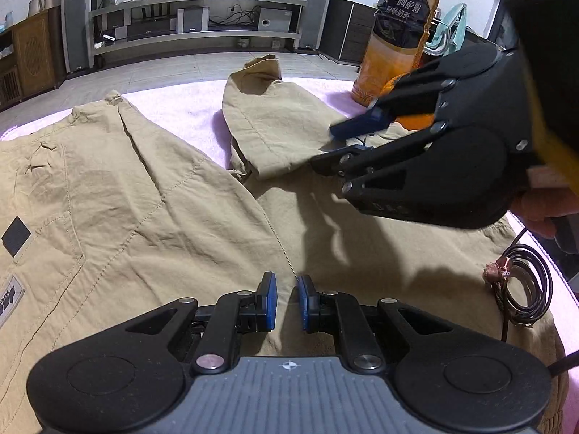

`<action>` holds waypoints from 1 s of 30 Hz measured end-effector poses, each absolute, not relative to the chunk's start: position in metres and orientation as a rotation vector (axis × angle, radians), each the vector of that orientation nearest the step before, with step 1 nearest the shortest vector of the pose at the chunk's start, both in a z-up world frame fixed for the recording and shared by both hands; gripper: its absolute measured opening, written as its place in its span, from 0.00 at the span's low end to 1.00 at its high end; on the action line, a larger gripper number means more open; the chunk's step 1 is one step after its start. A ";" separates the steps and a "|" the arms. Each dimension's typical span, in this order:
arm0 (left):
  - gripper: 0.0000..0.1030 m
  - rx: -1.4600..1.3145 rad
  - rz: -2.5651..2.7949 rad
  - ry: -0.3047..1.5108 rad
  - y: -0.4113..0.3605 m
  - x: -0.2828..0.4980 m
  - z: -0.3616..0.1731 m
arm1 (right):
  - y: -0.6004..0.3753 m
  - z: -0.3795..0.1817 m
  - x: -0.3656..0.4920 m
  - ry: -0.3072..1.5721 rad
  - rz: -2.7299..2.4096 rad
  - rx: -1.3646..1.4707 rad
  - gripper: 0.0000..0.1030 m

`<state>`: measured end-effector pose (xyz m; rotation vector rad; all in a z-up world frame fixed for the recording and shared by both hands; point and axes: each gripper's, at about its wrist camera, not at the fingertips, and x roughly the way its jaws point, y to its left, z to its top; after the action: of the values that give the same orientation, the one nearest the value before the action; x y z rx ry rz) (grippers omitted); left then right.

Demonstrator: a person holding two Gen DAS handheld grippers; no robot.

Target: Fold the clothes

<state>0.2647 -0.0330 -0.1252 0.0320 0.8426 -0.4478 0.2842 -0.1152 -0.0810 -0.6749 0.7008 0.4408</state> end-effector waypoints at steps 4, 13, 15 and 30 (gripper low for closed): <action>0.11 0.021 -0.449 0.845 -0.031 0.264 -0.125 | -0.126 -0.062 0.285 0.687 0.478 -0.531 0.38; 0.11 0.009 -0.455 0.848 -0.029 0.264 -0.125 | -0.095 -0.100 0.295 0.747 0.563 -0.754 0.43; 0.11 0.009 -0.455 0.849 -0.029 0.264 -0.125 | -0.096 -0.098 0.298 0.697 0.513 -0.795 0.25; 0.12 0.001 -0.448 0.859 -0.031 0.267 -0.124 | -0.255 -0.024 0.376 0.562 -0.253 -0.425 0.30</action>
<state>0.2669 -0.0307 -0.1245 0.0015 0.8590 -0.4479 0.3756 -0.2551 -0.0238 -0.4247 0.5624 -0.2526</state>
